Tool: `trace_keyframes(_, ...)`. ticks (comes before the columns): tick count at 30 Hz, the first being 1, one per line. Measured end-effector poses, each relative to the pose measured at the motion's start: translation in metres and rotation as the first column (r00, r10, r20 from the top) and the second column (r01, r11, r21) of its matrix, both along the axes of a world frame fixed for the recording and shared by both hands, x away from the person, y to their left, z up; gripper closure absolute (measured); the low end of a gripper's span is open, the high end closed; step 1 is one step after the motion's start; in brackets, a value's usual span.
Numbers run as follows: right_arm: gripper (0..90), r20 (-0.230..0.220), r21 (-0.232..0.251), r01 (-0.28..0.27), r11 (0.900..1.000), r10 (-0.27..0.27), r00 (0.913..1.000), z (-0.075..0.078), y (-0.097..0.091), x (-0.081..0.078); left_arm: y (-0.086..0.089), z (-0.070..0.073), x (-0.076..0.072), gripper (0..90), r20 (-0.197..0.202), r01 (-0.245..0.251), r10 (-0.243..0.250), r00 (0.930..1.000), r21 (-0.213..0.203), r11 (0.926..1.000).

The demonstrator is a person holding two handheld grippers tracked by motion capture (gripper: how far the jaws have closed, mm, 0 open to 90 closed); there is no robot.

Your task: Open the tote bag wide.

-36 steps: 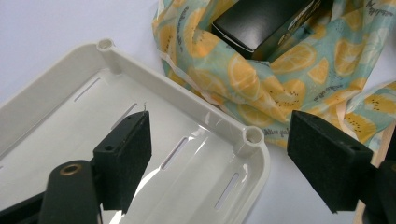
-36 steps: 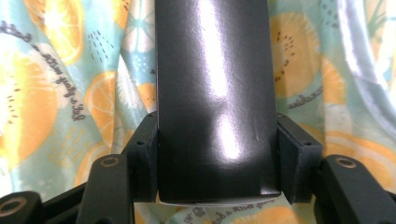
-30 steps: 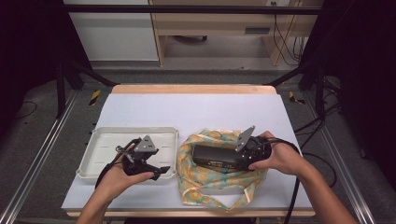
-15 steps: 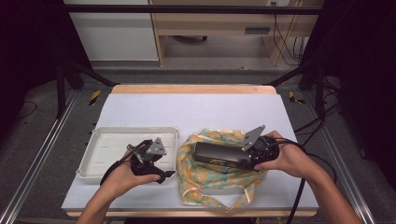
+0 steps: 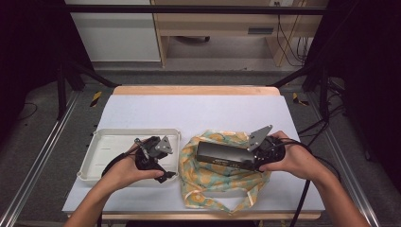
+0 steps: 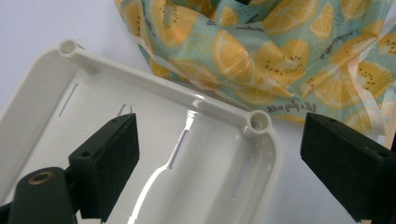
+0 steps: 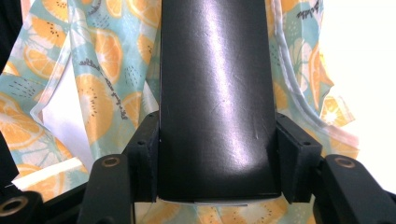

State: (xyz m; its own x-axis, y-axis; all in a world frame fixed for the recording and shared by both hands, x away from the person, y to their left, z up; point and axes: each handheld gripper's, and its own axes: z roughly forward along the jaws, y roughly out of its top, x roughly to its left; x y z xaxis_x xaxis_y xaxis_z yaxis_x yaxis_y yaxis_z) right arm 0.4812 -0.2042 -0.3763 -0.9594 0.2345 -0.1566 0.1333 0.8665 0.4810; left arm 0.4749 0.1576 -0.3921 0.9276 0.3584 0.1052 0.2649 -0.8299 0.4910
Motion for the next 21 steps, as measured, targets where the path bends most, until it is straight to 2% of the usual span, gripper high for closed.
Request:
trace_keyframes(5,43.7,0.004,0.008,-0.006,0.9999,0.006,1.0000,0.003,0.002,-0.001,0.001,0.003,0.003,10.5,-0.005,0.016,-0.016,0.9999,0.021,0.9997)
trace_keyframes(8,43.7,0.011,0.001,-0.009,1.0000,0.009,0.9999,0.006,0.004,-0.002,0.000,0.005,0.004,9.4,-0.005,0.021,-0.021,0.9998,0.060,0.9980)
trace_keyframes(12,43.7,0.015,0.008,-0.018,0.9998,0.018,0.9997,0.009,0.006,-0.004,0.000,0.011,0.004,9.3,0.004,0.030,-0.030,0.9995,0.075,0.9967)
trace_keyframes(21,43.7,0.014,-0.001,-0.038,0.9993,0.038,0.9992,0.012,0.011,-0.004,-0.002,0.024,0.006,8.7,0.028,0.045,-0.047,0.9985,0.079,0.9958)
